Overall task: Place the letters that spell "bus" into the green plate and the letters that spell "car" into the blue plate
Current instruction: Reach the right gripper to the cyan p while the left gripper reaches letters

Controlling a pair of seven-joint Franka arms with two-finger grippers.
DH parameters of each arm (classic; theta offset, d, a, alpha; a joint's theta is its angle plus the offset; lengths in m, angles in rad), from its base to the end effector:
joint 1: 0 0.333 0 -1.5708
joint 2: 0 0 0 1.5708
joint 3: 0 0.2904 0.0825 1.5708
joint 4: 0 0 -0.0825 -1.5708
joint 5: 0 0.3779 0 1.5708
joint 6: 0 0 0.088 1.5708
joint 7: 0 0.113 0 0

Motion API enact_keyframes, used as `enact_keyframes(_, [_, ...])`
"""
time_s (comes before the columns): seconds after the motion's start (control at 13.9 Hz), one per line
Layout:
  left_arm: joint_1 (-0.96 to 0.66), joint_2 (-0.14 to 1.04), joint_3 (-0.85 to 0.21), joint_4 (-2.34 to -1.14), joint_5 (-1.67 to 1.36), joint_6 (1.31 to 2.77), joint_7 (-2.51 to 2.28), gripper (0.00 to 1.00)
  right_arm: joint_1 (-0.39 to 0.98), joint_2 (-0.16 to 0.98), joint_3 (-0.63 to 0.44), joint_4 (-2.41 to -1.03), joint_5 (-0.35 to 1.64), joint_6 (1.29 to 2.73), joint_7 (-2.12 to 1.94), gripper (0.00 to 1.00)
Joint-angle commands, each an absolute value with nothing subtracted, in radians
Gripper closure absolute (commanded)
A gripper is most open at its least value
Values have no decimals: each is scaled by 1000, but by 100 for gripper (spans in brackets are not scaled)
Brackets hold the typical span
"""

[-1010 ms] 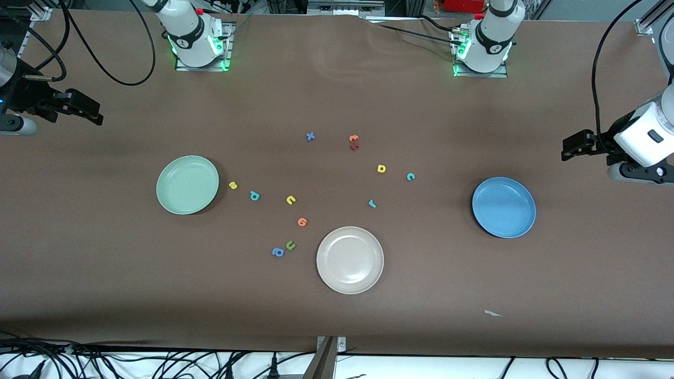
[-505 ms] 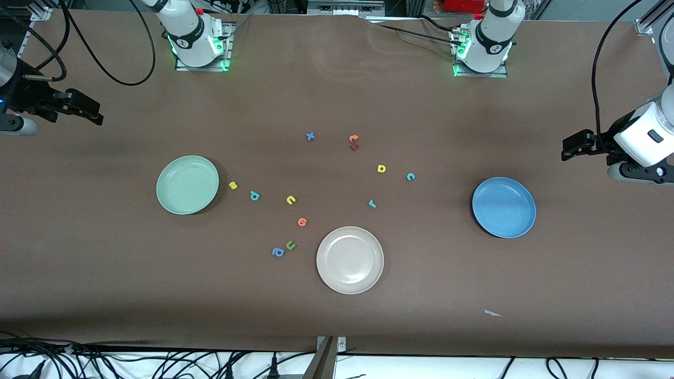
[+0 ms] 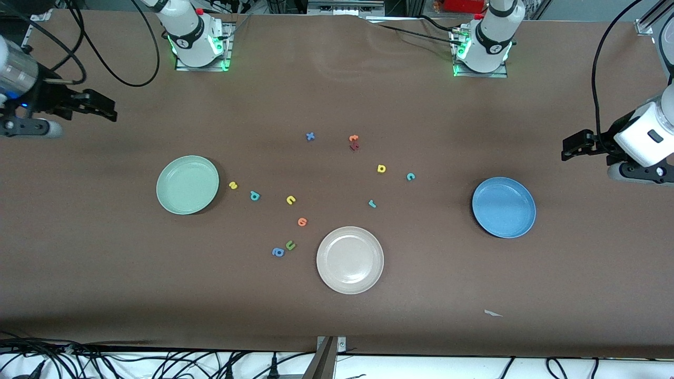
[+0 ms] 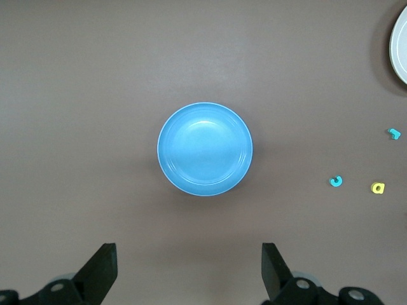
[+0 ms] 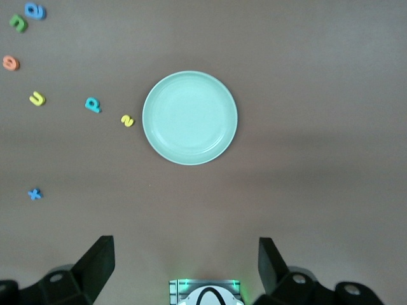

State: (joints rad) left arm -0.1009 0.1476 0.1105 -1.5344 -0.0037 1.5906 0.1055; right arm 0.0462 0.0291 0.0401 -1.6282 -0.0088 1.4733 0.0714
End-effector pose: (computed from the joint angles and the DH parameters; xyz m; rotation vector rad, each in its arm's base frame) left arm 0.5862 0.0014 0.5281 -3.1274 0.1504 0.1427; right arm 0.5385 0.0453 0.5432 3.1064 0.0232 -0.2847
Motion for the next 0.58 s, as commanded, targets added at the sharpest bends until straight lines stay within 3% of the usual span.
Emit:
enact_keyframes(0.0, [-106, 143, 104, -1537, -6, 1577, 106, 0, 116, 95, 40, -1614, -8, 1450, 55, 0])
enact_keyframes(0.29, [-110, 181, 100, -1537, -60, 1588, 75, 0, 253, 204, 40, -1614, -9, 1532, 55, 0])
enact_keyframes(0.5, [-132, 225, 23, -1548, -67, 1647, -79, 0, 328, 290, 41, -1628, 5, 1681, 54, 0])
